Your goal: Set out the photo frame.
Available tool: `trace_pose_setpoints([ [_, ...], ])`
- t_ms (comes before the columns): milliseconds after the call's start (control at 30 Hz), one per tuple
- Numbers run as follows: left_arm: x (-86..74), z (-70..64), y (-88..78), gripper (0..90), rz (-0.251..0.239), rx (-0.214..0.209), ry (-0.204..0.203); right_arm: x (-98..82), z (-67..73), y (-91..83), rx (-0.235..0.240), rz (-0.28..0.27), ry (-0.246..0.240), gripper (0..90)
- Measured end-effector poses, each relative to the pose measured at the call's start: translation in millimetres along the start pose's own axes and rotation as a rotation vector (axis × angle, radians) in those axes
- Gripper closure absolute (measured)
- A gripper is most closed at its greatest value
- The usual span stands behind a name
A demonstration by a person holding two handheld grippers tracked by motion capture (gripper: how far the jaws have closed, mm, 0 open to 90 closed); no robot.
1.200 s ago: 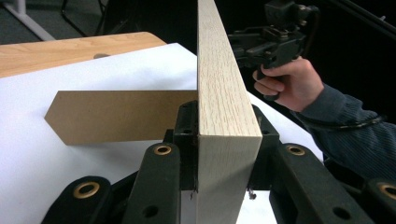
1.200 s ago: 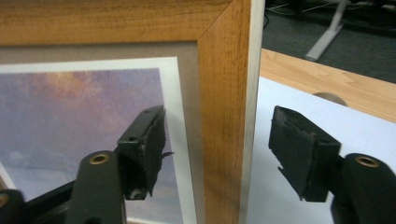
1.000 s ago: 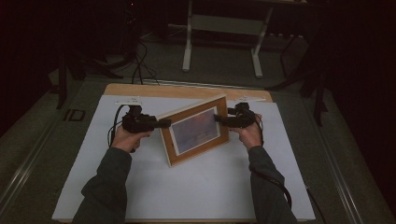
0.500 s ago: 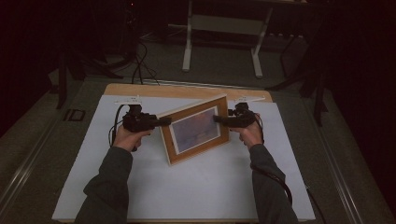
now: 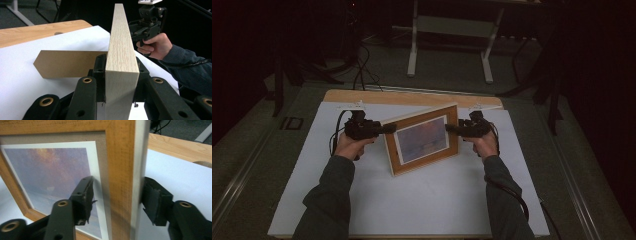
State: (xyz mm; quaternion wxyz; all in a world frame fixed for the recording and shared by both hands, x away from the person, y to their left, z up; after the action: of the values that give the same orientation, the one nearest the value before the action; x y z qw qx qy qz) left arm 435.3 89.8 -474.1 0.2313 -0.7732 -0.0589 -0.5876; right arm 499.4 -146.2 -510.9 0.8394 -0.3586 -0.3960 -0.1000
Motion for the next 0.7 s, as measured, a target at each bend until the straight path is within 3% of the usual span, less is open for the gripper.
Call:
trace_pose_setpoints([
  [233, 0.8, 1.6, 2.5, 71.8, 0.007, -0.004, -0.002, -1.7, 1.6, 7.8, 0.013, 0.038, 0.009, 32.6],
  [700, 1.3, 7.3, 7.2, 71.7, -0.006, -0.005, -0.02, -9.2, -4.9, -6.0, 0.045, 0.022, 0.045, 45.9],
])
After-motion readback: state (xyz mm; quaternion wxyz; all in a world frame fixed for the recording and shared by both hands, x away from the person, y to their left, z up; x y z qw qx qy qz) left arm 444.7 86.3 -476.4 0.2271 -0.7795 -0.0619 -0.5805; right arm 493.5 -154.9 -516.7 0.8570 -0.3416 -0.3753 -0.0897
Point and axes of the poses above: each handheld gripper's, and its own axes: y roughly forward along the jaws, x roughly out of its top, z roughly to its left, the point moved 10 cm from there along y, roughly forward along the jaws, and after that the axes turned 13 degrees about y, right-handed, at the moved point
